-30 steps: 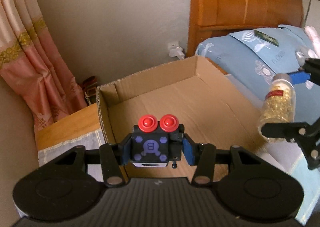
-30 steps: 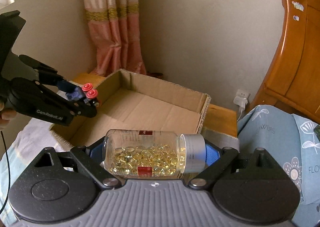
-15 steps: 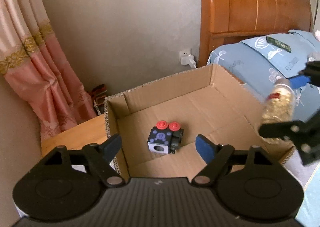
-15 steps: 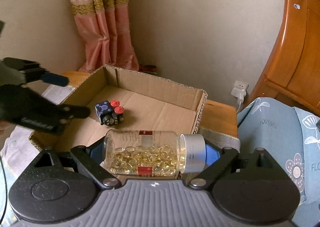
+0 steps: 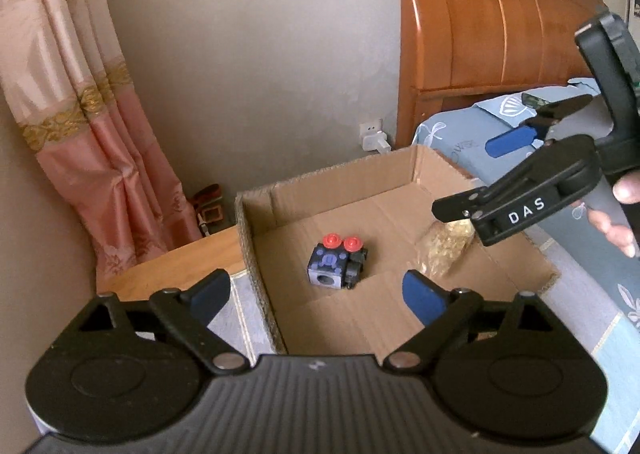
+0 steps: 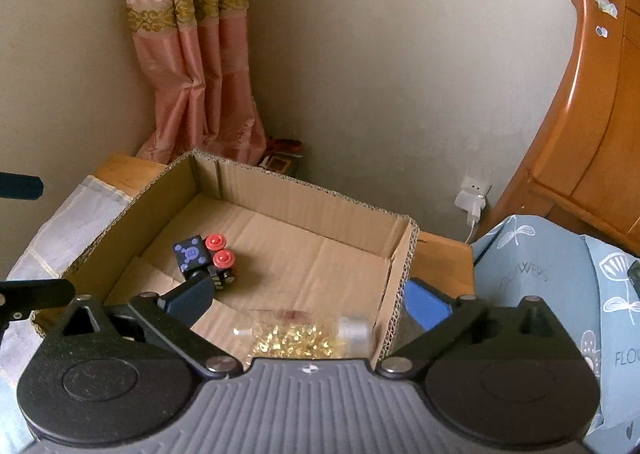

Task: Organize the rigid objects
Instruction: 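Carry the cube into the box and open left tool while right tool drops the bottle there, then withdraw both open tools from the box back toward the remaining items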

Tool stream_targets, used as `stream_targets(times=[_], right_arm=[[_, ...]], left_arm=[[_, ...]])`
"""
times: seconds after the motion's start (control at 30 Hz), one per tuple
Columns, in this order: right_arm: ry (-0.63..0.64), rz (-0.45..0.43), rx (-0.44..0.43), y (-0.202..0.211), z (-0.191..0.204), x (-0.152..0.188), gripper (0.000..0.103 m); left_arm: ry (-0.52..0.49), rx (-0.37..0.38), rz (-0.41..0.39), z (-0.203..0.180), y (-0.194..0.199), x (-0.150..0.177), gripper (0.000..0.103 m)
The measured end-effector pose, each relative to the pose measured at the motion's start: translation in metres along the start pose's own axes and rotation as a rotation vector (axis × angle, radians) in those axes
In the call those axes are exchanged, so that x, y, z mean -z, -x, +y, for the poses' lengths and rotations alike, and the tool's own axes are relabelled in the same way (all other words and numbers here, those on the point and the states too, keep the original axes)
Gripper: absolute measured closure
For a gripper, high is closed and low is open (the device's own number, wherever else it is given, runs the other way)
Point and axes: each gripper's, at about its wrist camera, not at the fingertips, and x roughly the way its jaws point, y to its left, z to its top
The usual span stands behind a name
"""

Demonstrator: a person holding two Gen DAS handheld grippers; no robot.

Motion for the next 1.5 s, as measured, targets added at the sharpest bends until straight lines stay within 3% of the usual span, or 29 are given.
stream_targets(times=[0.1, 0.23, 0.57, 0.77, 1.0, 1.2, 1.5], right_arm=[[-0.001, -0.003, 0.004, 0.010, 0.002, 0.006, 0.000], [0.021, -0.011, 0.011, 0.030, 0.006, 0.015, 0.000], [-0.023, -0.044, -0.002, 0.076, 0.014, 0.052, 0.000], [-0.052, -0.082, 0.014, 0.097, 0.024, 0.101, 0.000], [-0.197, -0.102, 0.035, 0.101, 0.031, 0.169, 0.000], [-0.232, -0.026, 0.066, 0.102, 0.031, 0.213, 0.000], [-0.291, 0.011, 0.079, 0.101, 0.024, 0.237, 0.000]], left_arm=[[0.001, 0.019, -0.016, -0.002, 0.006, 0.007, 0.005], [-0.009, 0.011, -0.006, -0.010, 0.016, 0.017, 0.005], [-0.017, -0.014, -0.078, -0.038, 0.061, 0.046, 0.005], [0.044, -0.027, -0.097, -0.052, 0.078, 0.079, 0.005], [0.134, -0.059, -0.043, -0.075, 0.078, 0.120, 0.005], [0.131, 0.007, -0.014, -0.104, 0.085, 0.149, 0.005], [0.054, 0.107, 0.028, -0.138, 0.087, 0.170, 0.005]])
